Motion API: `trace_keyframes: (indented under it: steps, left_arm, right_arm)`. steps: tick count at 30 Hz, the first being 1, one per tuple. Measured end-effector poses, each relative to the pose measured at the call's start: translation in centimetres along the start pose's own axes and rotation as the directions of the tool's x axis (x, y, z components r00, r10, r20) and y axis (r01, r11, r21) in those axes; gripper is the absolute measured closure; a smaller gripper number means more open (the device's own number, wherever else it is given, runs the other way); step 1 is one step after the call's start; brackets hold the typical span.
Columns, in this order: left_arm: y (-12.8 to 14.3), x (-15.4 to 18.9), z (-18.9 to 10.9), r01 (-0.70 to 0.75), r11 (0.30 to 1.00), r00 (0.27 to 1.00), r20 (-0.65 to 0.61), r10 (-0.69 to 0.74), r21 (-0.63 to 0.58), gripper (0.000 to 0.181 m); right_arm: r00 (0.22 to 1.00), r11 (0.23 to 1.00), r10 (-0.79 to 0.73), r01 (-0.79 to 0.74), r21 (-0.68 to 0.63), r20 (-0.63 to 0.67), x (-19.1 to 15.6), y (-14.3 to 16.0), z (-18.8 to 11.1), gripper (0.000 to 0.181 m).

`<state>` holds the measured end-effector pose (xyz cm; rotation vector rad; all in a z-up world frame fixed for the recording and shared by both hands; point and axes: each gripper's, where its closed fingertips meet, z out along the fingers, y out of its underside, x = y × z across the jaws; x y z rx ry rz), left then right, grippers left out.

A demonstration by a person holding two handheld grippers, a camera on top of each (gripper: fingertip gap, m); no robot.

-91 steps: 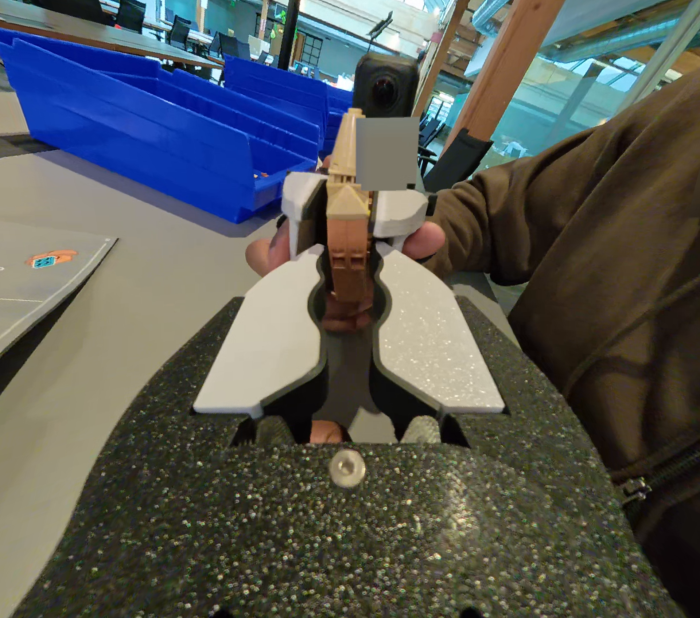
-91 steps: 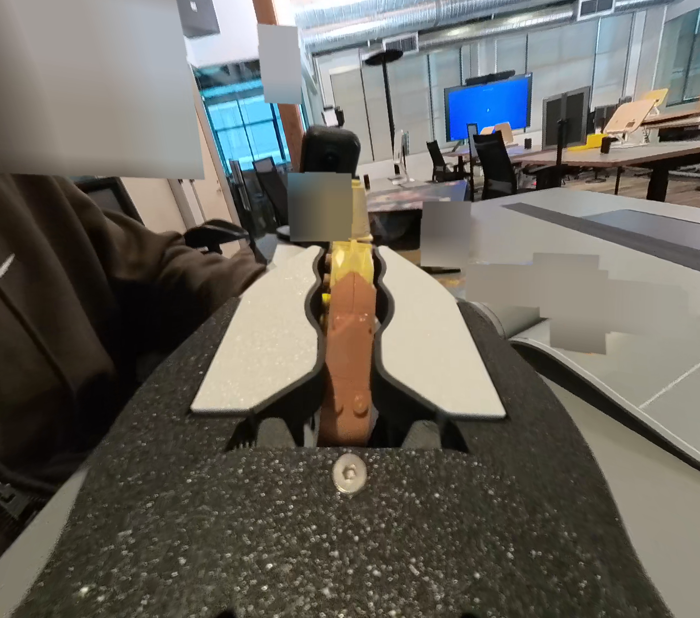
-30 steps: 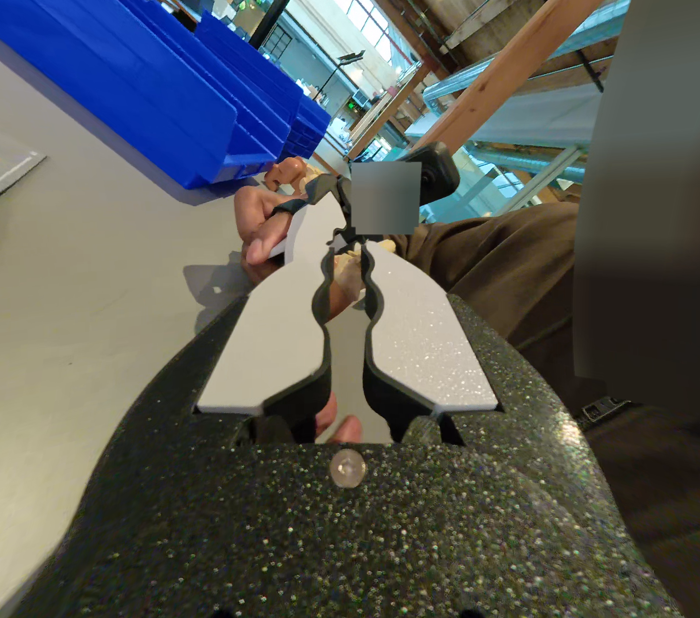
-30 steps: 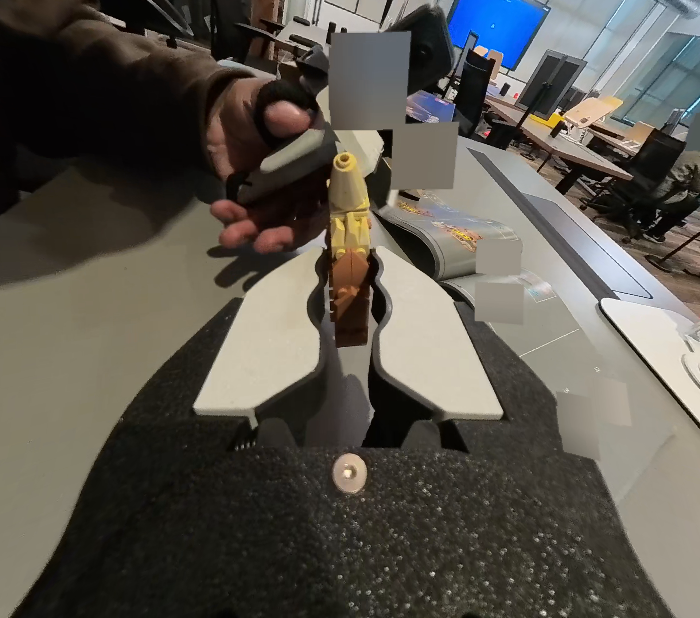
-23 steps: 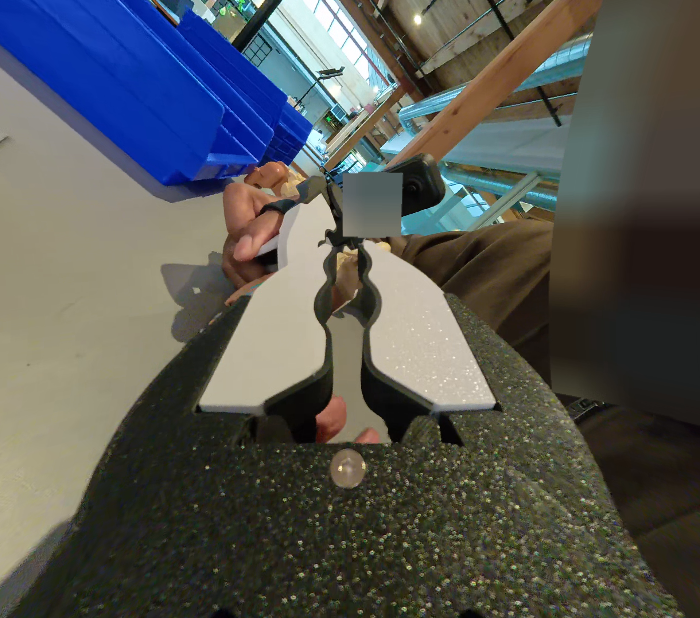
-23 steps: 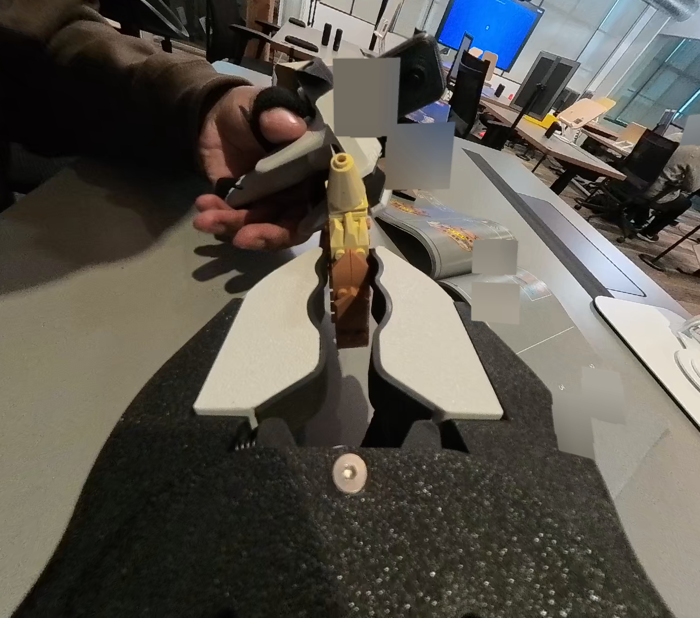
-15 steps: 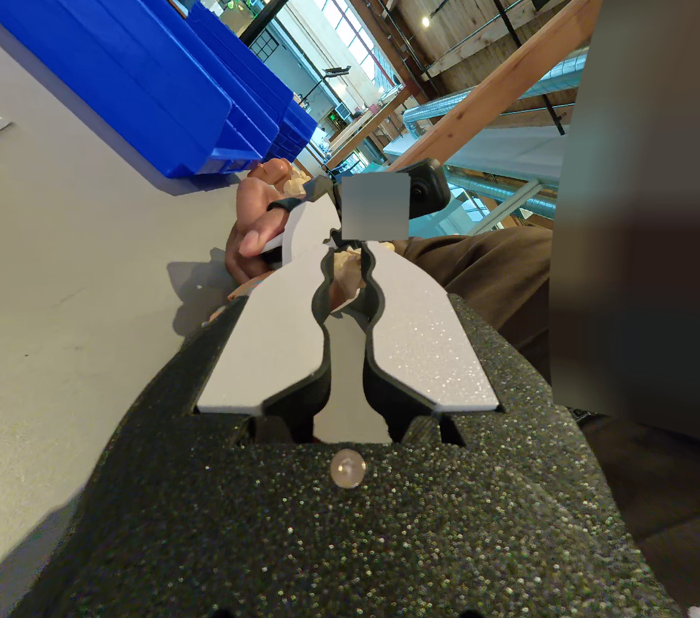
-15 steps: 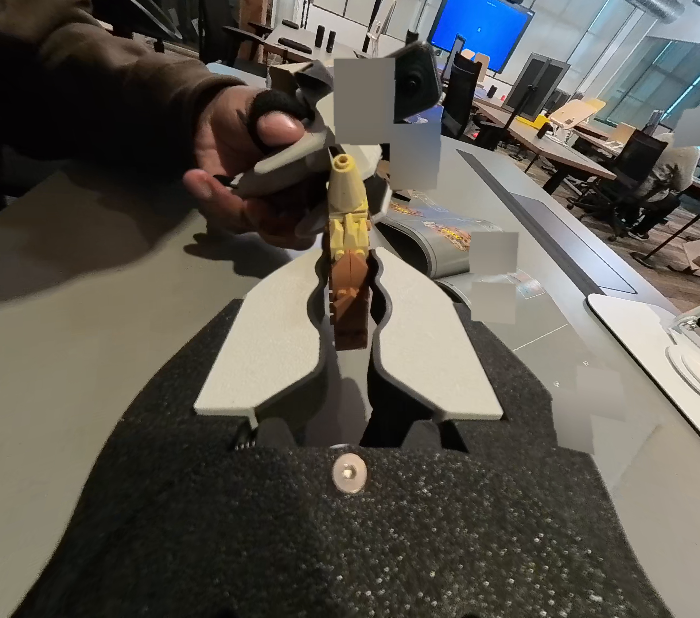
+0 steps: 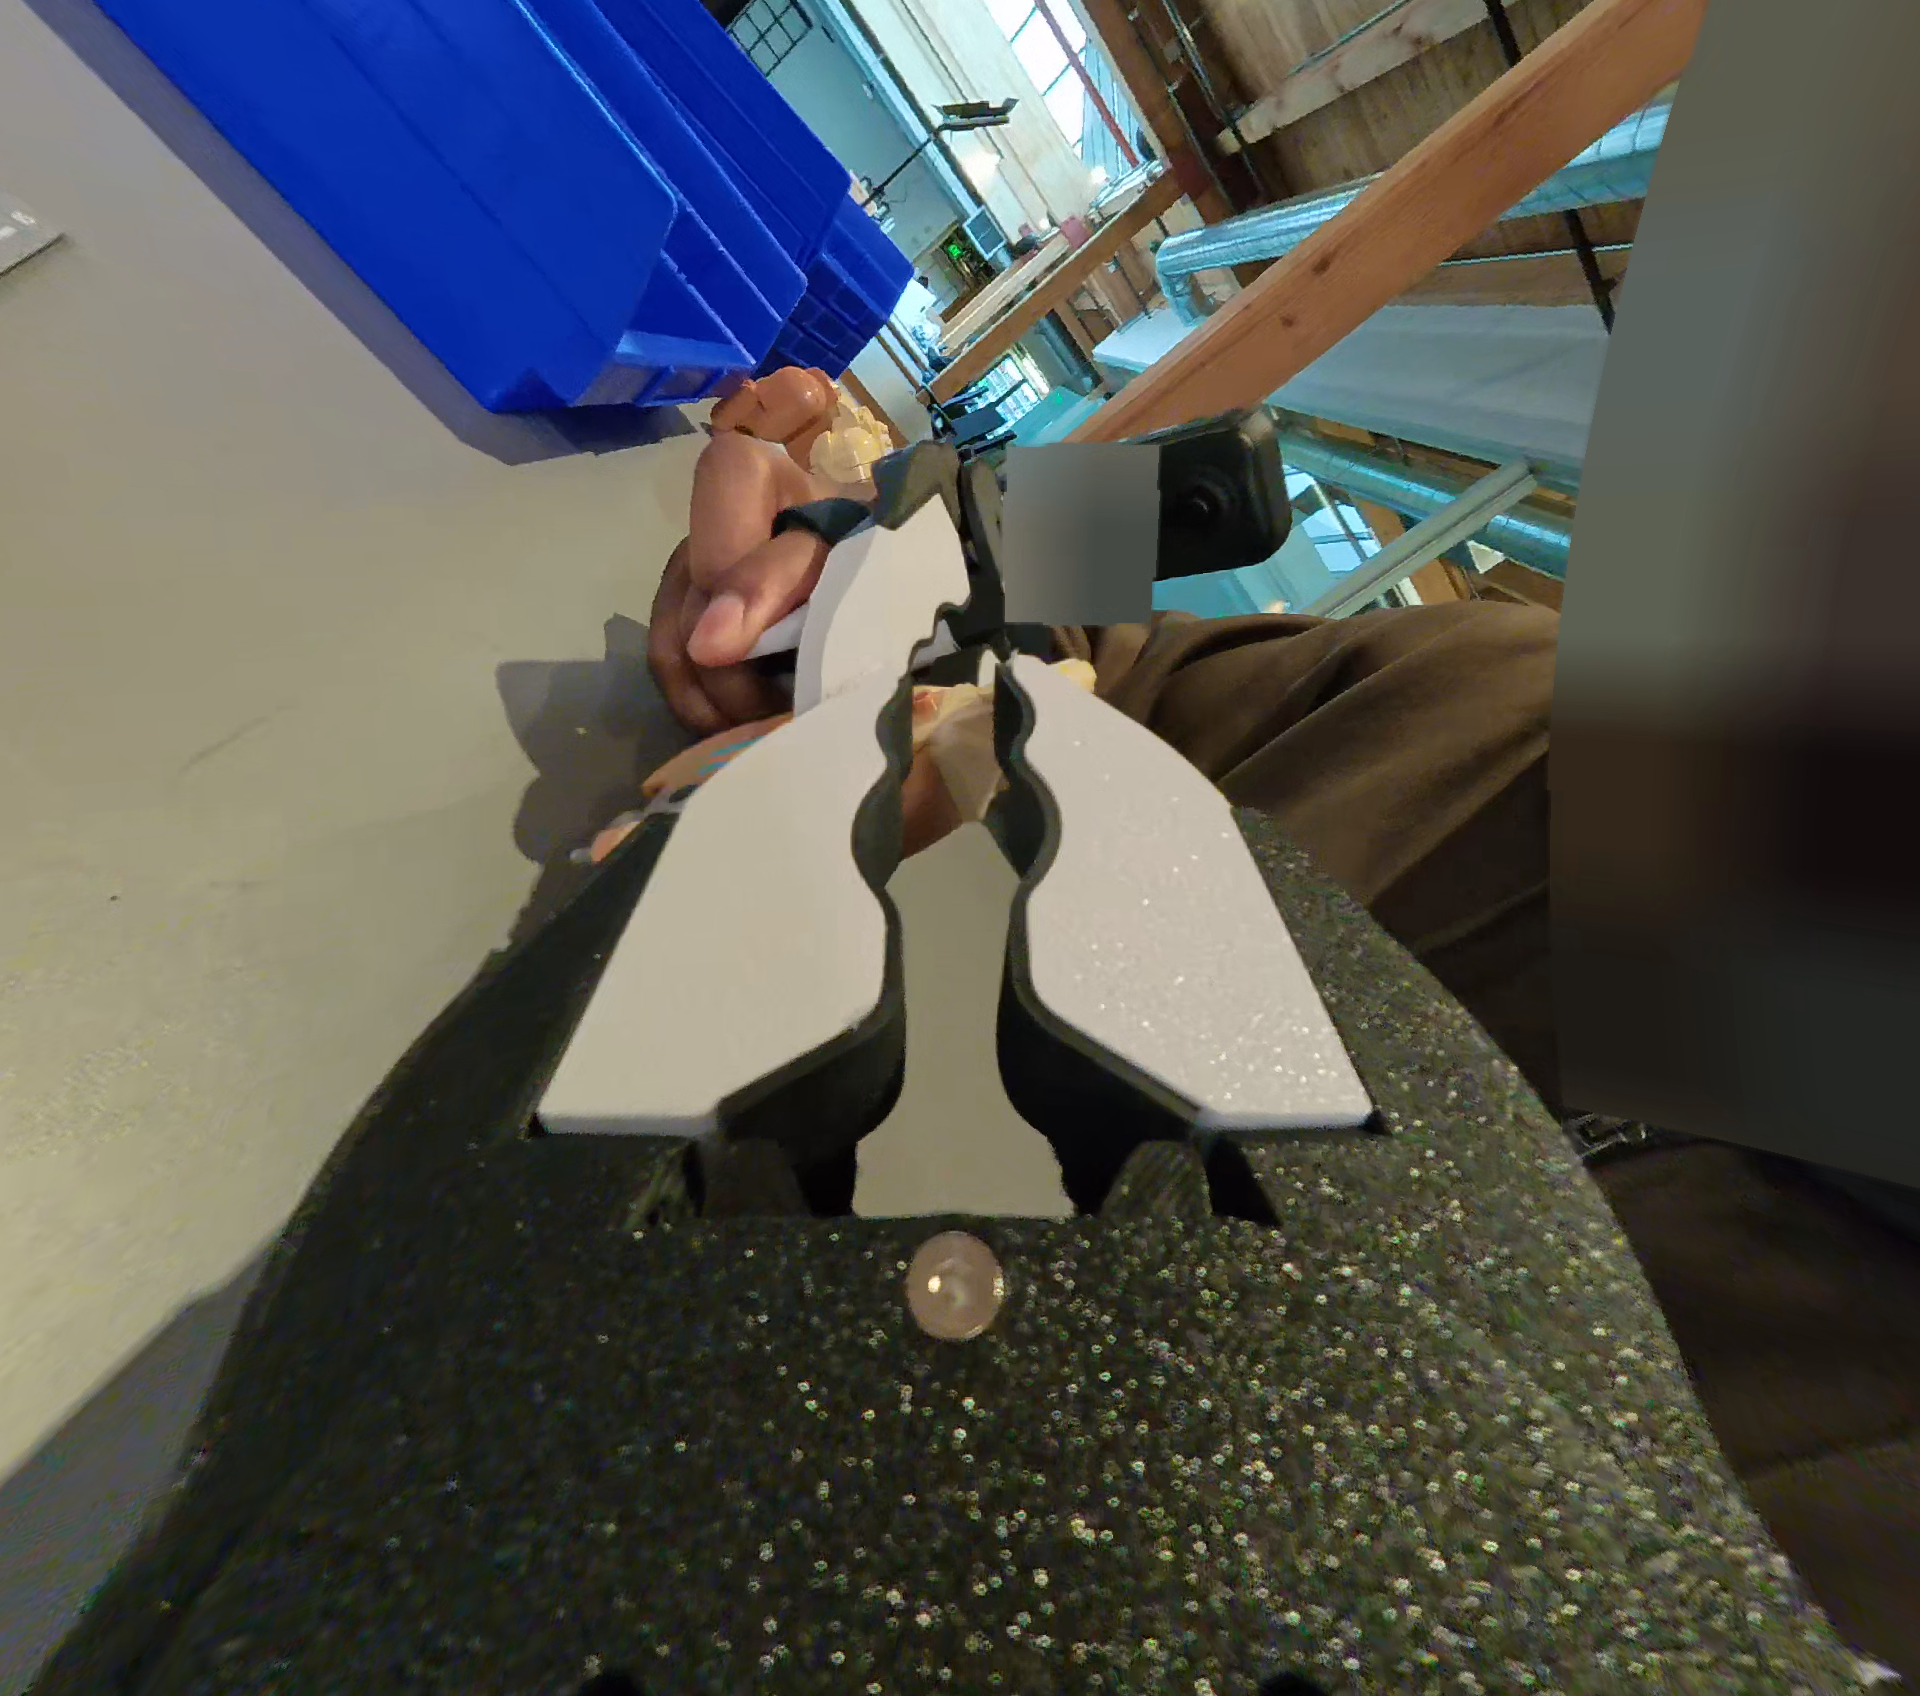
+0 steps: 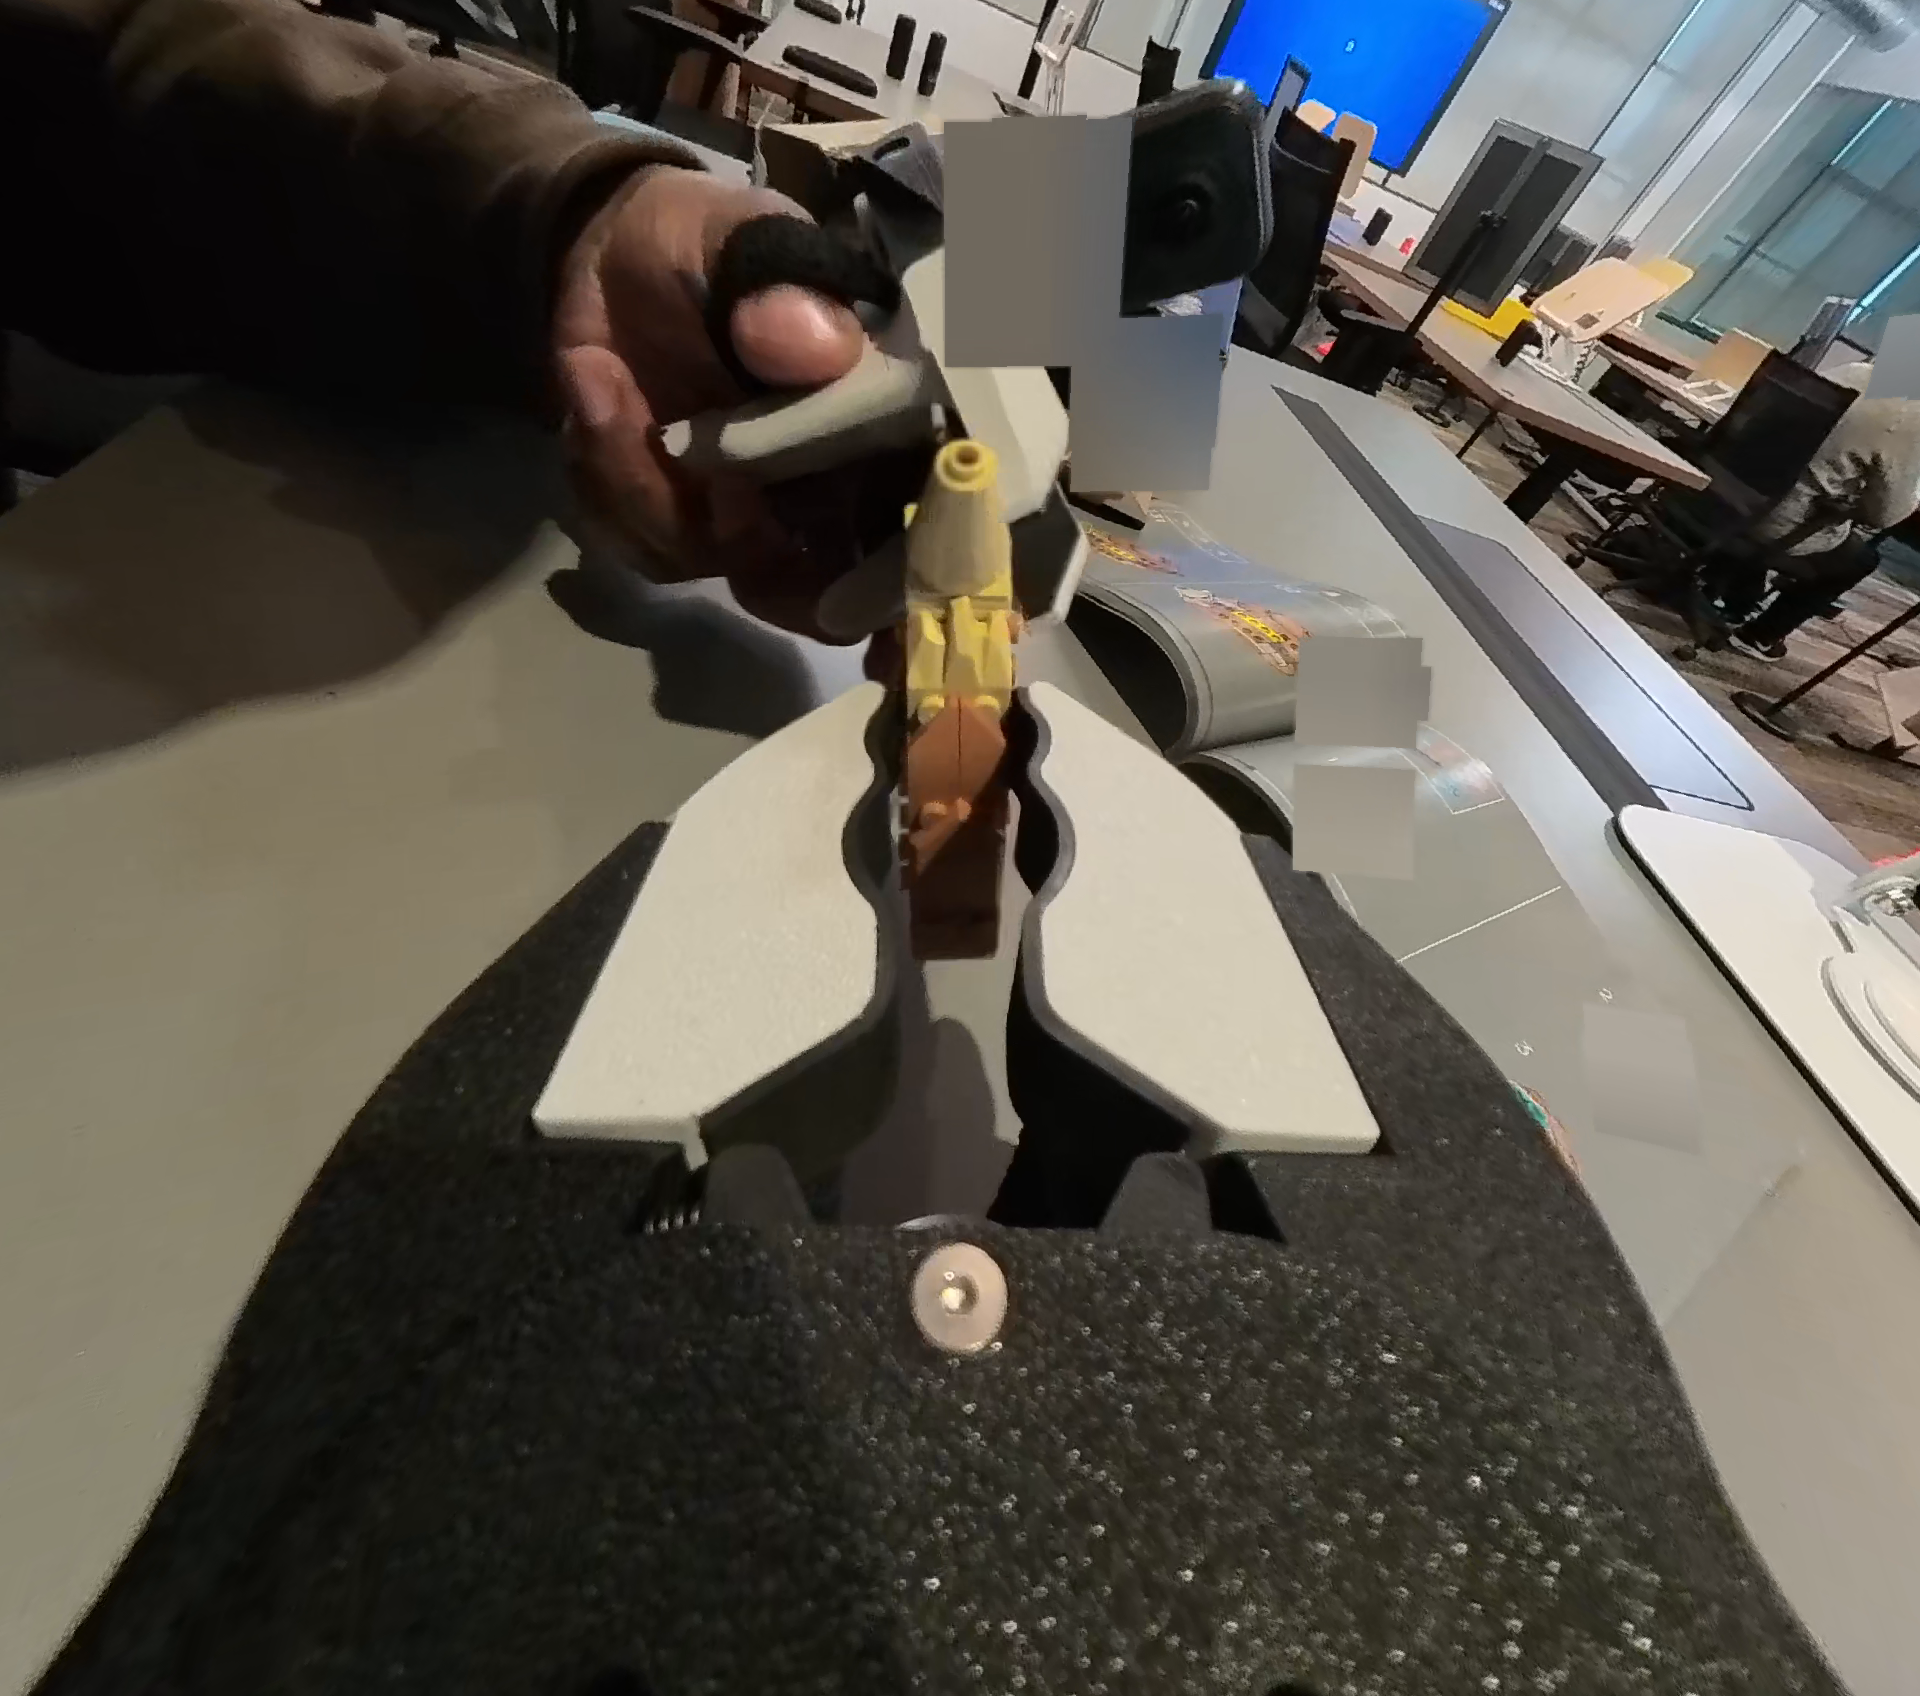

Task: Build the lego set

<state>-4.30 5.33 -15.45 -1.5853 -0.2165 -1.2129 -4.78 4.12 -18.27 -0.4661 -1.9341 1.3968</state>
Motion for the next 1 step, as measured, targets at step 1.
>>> trace_keyframes:
  steps: [1]
  left_arm:
    - [-0.62,-0.52,-0.36,-0.009,1.000,1.000,0.018,0.009,0.012,0.170]
  right_arm:
    - [1.000,0.998,0.010,-0.010,0.065,0.002,-0.04,-1.07,-0.19,0.162]
